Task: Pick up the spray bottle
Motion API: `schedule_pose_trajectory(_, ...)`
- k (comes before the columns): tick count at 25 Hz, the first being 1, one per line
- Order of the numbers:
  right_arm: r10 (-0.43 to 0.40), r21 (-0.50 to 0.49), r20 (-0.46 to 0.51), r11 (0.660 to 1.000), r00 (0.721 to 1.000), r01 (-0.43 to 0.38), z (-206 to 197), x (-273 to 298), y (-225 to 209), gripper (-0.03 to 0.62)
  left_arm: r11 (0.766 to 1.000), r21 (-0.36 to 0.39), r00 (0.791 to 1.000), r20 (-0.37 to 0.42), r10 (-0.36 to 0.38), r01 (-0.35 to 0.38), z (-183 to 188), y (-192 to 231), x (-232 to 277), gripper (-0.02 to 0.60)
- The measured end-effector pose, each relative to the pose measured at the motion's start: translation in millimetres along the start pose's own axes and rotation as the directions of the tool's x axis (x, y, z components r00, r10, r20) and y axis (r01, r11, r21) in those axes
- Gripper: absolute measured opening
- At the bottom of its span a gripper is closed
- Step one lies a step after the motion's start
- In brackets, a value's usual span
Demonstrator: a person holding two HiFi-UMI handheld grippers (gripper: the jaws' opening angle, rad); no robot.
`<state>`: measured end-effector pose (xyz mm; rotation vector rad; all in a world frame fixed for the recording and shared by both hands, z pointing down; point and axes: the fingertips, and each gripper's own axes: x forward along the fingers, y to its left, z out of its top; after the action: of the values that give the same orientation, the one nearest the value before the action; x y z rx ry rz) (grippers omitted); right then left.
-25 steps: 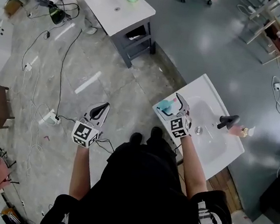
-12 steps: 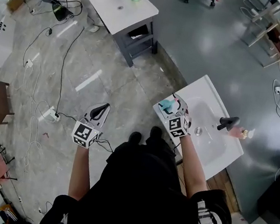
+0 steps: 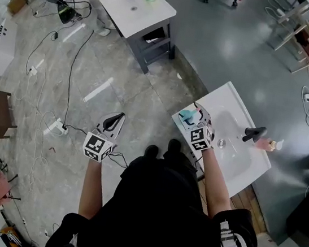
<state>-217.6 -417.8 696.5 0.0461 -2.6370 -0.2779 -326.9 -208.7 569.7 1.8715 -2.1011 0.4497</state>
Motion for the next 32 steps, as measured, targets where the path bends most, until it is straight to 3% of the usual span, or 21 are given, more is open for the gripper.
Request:
schedule_pose_trajectory(16, -0.12, 0.041, -0.041, 0.992, 0.992, 0.122, 10, -29, -4, 0.354, 0.995, 0.003, 0.994, 0.06, -0.096, 0.096, 7, 8, 2, 0.025)
schedule_pose_trajectory(32, -0.313, 0.12, -0.114, 0.938, 0.943, 0.326, 8, -90, 4, 0.354, 0.969, 0.045, 0.966, 0.084, -0.244, 0.241, 13, 11, 4, 0.025)
